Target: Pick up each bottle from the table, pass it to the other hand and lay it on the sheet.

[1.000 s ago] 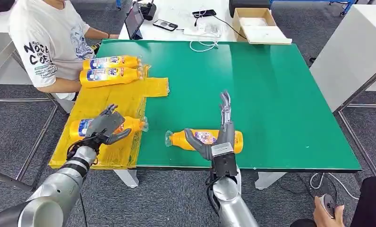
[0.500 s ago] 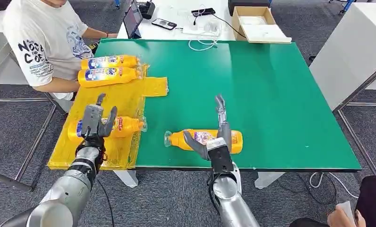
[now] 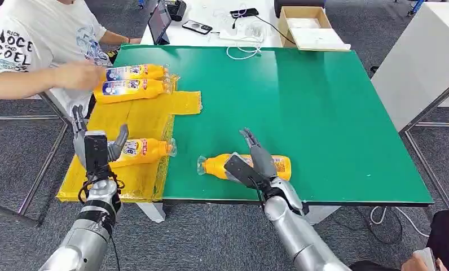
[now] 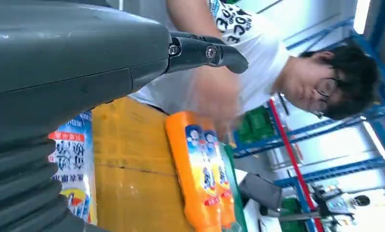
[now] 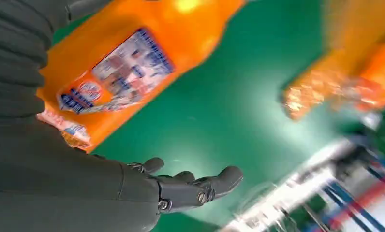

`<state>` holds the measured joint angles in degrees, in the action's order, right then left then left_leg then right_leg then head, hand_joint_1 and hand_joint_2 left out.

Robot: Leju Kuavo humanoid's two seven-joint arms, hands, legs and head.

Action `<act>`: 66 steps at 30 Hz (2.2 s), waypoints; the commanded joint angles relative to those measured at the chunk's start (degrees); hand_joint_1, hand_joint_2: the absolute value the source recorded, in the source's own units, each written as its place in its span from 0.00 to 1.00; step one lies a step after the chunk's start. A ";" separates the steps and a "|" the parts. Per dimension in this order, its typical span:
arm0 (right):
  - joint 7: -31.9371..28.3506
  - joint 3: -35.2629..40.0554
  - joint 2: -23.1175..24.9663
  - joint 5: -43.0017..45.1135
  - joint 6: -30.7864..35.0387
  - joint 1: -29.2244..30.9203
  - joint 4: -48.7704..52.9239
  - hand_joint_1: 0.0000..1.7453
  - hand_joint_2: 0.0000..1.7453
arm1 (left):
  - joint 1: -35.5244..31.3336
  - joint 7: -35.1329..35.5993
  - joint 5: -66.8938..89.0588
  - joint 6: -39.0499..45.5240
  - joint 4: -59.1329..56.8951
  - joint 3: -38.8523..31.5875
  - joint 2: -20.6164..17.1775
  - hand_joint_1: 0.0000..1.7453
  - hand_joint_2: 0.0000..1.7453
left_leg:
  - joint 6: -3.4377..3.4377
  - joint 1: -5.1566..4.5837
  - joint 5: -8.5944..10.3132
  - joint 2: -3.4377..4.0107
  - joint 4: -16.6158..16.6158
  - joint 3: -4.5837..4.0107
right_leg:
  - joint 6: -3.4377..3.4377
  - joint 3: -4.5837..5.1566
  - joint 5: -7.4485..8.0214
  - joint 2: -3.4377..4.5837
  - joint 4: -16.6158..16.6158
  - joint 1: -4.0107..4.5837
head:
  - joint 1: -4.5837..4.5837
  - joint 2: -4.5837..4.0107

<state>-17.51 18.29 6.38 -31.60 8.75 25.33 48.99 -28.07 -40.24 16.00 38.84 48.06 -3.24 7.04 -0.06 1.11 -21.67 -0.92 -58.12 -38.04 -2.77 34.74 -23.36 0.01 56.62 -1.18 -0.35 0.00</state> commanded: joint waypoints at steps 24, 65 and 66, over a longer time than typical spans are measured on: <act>1.91 9.58 -8.75 -0.76 -17.76 11.82 -18.26 0.00 1.00 | -1.07 0.24 -1.53 -1.77 -3.11 8.11 -0.50 0.00 1.00 | -0.04 0.02 -0.04 -0.01 0.01 0.15 | 0.08 -0.11 -0.05 -0.08 -0.04 0.04 | 0.00 0.00; -1.24 0.12 -4.62 11.47 4.01 -3.91 6.58 1.00 1.00 | 1.14 0.24 -2.40 -6.55 -2.65 8.03 3.42 0.00 1.00 | 0.01 0.13 -0.10 0.36 0.12 0.95 | 0.16 -0.79 -0.04 0.11 -0.22 0.17 | 0.00 0.00; -2.20 -3.43 -3.18 11.91 8.65 -6.84 14.91 1.00 1.00 | 1.52 0.24 -2.58 -9.16 -1.93 7.75 4.40 0.00 1.00 | -0.01 0.14 -0.12 0.37 0.15 1.00 | 0.21 -0.85 -0.05 0.11 -0.25 0.19 | -0.04 0.00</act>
<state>-14.61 33.45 -2.56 -25.96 -0.92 36.35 34.26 -27.42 -40.24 13.88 34.91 45.00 4.22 9.33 0.02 1.21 -21.79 -0.49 -58.13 -37.24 -2.74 34.13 -23.35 0.30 56.58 -1.02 -0.39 0.00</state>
